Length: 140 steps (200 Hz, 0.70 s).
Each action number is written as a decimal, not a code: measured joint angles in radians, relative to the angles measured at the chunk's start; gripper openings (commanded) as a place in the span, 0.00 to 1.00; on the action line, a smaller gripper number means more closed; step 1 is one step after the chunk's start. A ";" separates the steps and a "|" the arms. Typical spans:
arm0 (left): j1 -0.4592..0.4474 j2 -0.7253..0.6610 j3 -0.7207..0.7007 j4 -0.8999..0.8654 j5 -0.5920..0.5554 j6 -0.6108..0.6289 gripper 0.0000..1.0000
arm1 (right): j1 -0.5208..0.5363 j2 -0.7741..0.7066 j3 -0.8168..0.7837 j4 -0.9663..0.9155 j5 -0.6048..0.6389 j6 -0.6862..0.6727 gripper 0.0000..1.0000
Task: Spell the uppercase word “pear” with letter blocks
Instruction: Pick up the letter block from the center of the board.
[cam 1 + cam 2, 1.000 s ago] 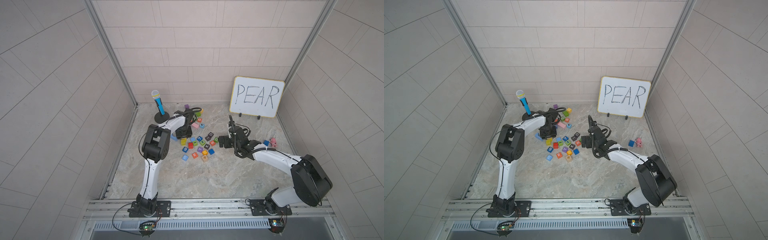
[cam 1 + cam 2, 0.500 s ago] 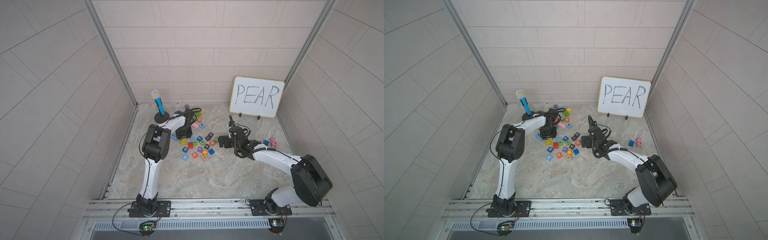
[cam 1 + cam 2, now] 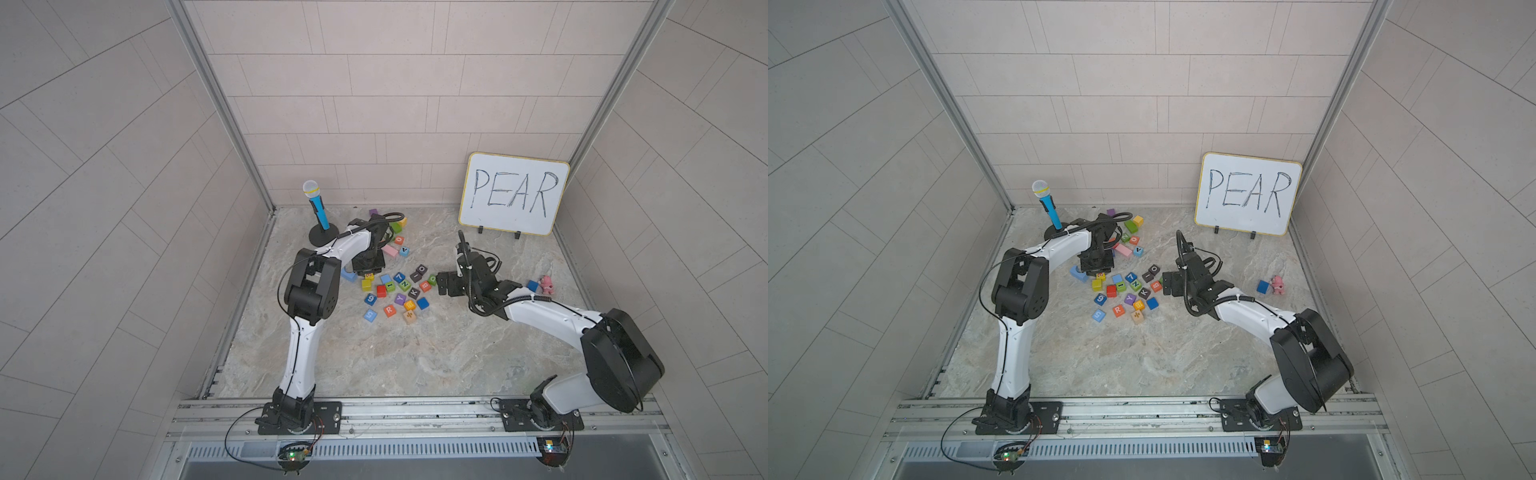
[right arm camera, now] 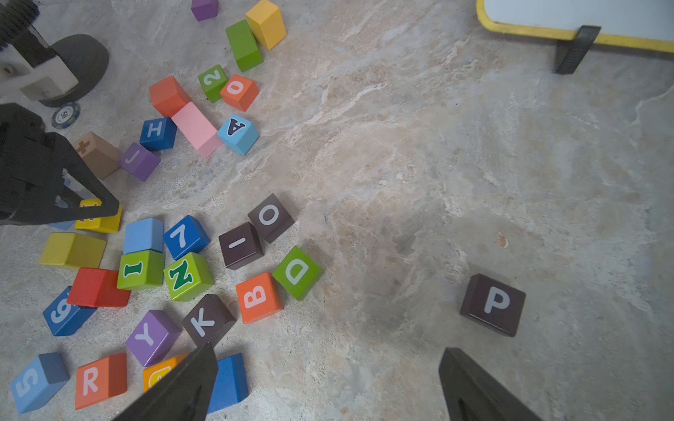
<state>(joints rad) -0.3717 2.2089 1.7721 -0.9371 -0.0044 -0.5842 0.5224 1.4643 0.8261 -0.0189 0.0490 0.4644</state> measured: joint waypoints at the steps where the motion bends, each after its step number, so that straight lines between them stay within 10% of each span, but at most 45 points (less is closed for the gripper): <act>1: 0.000 0.000 0.001 0.000 0.001 0.000 0.33 | 0.000 0.000 0.000 0.000 0.000 0.000 1.00; 140: -0.005 0.000 0.058 -0.024 0.024 0.025 0.31 | -0.010 0.011 0.000 0.000 -0.005 0.004 1.00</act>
<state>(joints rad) -0.3771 2.2086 1.8297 -0.9615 0.0196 -0.5594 0.5121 1.4754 0.8265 -0.0193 0.0437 0.4683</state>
